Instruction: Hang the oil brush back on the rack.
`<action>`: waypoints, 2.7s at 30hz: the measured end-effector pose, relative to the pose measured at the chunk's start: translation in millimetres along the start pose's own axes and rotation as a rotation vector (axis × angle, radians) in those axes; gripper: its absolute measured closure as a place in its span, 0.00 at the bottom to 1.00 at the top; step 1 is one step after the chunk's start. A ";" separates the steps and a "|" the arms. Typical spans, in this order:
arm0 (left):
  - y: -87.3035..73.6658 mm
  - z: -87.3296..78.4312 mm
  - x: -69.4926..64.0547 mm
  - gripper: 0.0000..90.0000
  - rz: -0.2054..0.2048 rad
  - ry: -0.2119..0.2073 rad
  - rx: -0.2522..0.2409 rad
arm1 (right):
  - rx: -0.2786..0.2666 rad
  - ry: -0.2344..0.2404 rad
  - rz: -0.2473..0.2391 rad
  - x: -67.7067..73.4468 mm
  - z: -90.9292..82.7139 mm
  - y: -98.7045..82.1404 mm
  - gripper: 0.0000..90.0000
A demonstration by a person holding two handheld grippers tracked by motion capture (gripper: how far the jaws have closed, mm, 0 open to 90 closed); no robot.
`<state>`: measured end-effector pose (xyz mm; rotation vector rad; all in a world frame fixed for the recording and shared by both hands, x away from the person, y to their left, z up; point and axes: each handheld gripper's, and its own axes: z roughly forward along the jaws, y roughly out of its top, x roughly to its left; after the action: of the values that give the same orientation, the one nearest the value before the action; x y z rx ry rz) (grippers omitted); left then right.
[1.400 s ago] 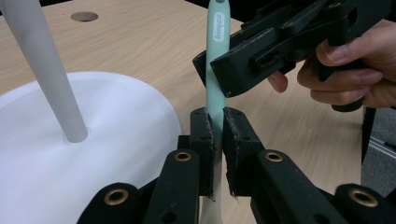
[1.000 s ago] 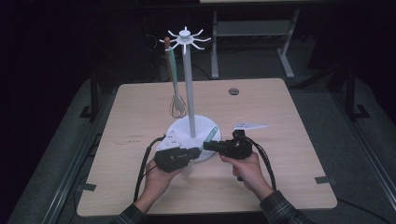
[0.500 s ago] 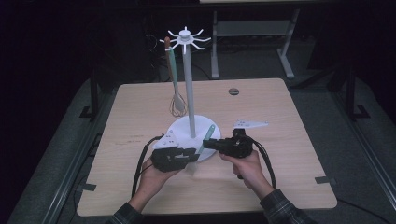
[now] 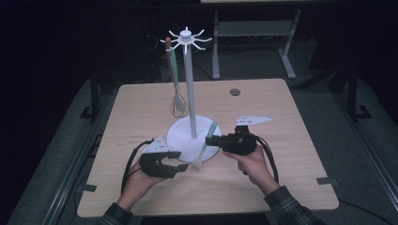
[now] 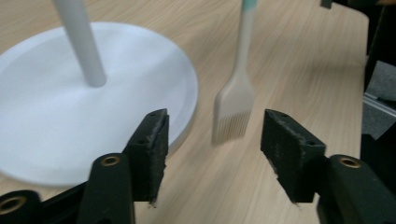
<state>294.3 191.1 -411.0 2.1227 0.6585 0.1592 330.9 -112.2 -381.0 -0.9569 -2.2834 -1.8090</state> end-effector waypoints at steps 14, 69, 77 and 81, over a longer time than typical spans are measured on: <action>-33.9 -23.4 14.1 0.21 -0.020 0.070 0.037 | 0.013 0.028 -0.071 7.4 1.9 21.8 0.94; -49.6 -28.7 13.0 0.16 -0.034 0.093 0.066 | -0.068 0.139 -0.261 62.1 7.2 171.1 0.94; -49.5 -29.2 13.0 0.16 -0.037 0.091 0.062 | -0.084 0.161 -0.261 62.6 7.9 183.6 0.94; -49.3 -30.0 13.4 0.16 -0.037 0.092 0.059 | -0.086 0.161 -0.259 61.5 8.8 187.7 0.94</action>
<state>275.8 242.7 -433.4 2.1685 0.7647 0.2202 379.7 -57.7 -197.3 -0.5207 -2.3350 -2.0133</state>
